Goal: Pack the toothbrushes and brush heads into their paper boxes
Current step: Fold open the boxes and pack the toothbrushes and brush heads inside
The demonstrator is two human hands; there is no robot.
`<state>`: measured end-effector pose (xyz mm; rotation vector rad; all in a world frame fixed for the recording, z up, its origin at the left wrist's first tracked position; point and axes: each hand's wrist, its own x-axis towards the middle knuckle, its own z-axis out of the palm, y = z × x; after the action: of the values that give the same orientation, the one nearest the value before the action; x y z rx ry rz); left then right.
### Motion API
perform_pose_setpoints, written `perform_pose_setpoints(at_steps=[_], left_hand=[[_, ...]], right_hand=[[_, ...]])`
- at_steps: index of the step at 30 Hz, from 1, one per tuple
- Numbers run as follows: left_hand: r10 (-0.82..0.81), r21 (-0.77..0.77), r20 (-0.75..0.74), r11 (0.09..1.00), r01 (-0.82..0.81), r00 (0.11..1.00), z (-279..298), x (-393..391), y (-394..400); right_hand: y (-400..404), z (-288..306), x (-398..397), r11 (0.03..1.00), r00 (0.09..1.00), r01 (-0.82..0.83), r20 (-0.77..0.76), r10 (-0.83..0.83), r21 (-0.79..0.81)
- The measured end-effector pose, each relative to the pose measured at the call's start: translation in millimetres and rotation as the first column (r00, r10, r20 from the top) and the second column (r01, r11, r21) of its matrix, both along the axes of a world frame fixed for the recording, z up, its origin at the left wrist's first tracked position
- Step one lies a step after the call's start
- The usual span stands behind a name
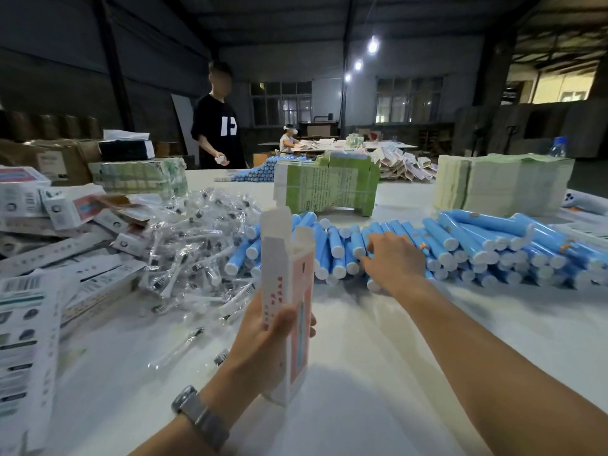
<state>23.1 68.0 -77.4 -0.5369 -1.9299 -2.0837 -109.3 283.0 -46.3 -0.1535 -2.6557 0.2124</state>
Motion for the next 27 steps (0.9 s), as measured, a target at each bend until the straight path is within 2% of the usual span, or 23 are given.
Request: perform_pose_setpoints(at_steps=[6, 8, 9, 11, 12, 13, 14, 16, 18, 19, 21, 22, 24, 25, 27], left_hand=[[-0.116, 0.129, 0.157, 0.987, 0.096, 0.981, -1, -4, -5], [-0.156, 0.102, 0.164, 0.985, 0.141, 0.974, -2, -7, -10], [-0.17, 0.086, 0.17, 0.984, 0.157, 0.971, -2, -7, -12], [-0.197, 0.087, 0.177, 0.979, 0.184, 0.964, -4, -3, -14], [-0.202, 0.091, 0.168, 0.978, 0.189, 0.965, -4, -4, -12], [-0.204, 0.106, 0.158, 0.976, 0.189, 0.966, -4, -1, -13], [-0.193, 0.106, 0.159, 0.978, 0.178, 0.968, 3, -6, -6], [-0.188, 0.08, 0.131, 0.981, 0.179, 0.973, 15, -5, 3], [-0.221, 0.079, 0.11, 0.974, 0.213, 0.969, 16, -7, 4], [-0.2, 0.09, 0.107, 0.978, 0.19, 0.974, 16, -8, 6], [-0.175, 0.118, 0.129, 0.98, 0.16, 0.976, 10, -1, 6], [-0.177, 0.141, 0.148, 0.978, 0.156, 0.973, 8, 4, 3], [-0.175, 0.157, 0.186, 0.977, 0.147, 0.967, 4, 3, 2], [-0.177, 0.144, 0.183, 0.978, 0.152, 0.967, 3, 4, 1], [-0.188, 0.09, 0.16, 0.98, 0.175, 0.969, 5, 2, 2]], right_hand=[[1, 17, 12, 0.992, 0.98, 0.018, 0.199, 0.007, -0.126], [2, 20, 20, 0.961, 0.96, 0.03, 0.276, 0.049, -0.275], [3, 23, 24, 0.897, 0.946, 0.028, 0.302, 0.119, -0.441], [7, 35, 32, 0.61, 0.926, 0.015, 0.241, 0.291, -0.792], [9, 43, 37, 0.448, 0.923, 0.012, 0.182, 0.339, -0.894], [10, 51, 43, 0.334, 0.917, -0.002, 0.131, 0.377, -0.943], [8, 58, 48, 0.292, 0.906, -0.027, 0.1, 0.411, -0.956], [-3, 58, 60, 0.337, 0.867, -0.08, 0.102, 0.488, -0.938], [-21, 42, 70, 0.512, 0.787, -0.15, 0.211, 0.58, -0.846], [-31, 31, 75, 0.608, 0.716, -0.231, 0.29, 0.634, -0.759], [-47, 11, 81, 0.706, 0.584, -0.406, 0.43, 0.689, -0.58], [-52, 3, 80, 0.727, 0.571, -0.494, 0.452, 0.685, -0.476], [-61, -2, 82, 0.766, 0.641, -0.576, 0.423, 0.641, -0.287], [-64, -5, 81, 0.79, 0.682, -0.571, 0.408, 0.607, -0.222], [-69, -10, 80, 0.802, 0.702, -0.568, 0.402, 0.588, -0.182]])
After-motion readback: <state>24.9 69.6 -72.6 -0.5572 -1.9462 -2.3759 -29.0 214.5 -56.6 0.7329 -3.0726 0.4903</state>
